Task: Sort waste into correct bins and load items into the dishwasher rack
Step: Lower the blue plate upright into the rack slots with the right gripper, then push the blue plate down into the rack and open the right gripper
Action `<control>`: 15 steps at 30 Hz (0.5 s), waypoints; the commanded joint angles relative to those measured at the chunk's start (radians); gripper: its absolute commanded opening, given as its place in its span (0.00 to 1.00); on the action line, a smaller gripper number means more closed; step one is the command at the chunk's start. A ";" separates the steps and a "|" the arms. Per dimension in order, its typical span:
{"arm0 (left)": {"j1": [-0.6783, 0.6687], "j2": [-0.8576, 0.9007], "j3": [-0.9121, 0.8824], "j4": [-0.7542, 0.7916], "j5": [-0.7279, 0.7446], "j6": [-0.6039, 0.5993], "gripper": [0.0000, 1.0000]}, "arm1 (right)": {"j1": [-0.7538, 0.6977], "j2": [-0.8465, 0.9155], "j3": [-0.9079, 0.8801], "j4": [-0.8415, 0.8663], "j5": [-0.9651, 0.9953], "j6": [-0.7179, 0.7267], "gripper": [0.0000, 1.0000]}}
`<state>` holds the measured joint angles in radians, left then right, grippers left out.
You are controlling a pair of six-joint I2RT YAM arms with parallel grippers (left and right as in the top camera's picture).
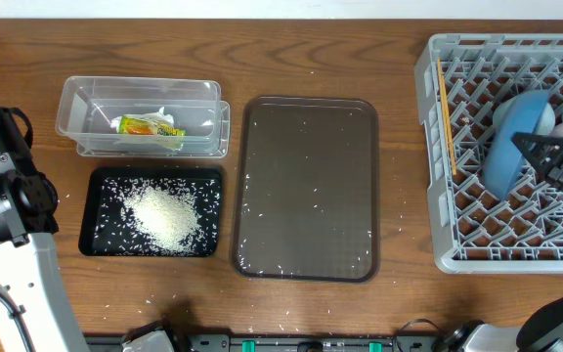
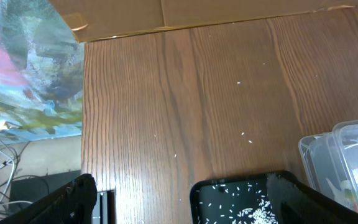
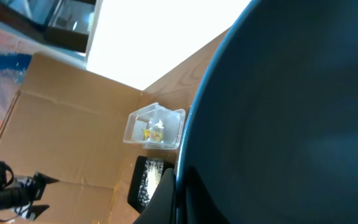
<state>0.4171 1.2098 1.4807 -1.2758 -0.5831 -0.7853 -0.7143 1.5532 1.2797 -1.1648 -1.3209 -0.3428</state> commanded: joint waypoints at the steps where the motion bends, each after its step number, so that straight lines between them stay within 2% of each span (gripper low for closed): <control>1: 0.005 -0.001 0.002 -0.003 -0.019 0.003 0.91 | 0.022 0.014 -0.016 -0.002 -0.015 0.036 0.01; 9: 0.005 -0.001 0.002 -0.003 -0.019 0.003 0.91 | 0.019 0.052 -0.016 -0.005 0.117 0.071 0.01; 15: 0.005 -0.001 0.002 -0.003 -0.019 0.003 0.90 | 0.011 0.079 -0.016 -0.014 0.128 0.077 0.01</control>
<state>0.4171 1.2098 1.4807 -1.2758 -0.5831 -0.7853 -0.7013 1.5948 1.2797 -1.1618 -1.3052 -0.3183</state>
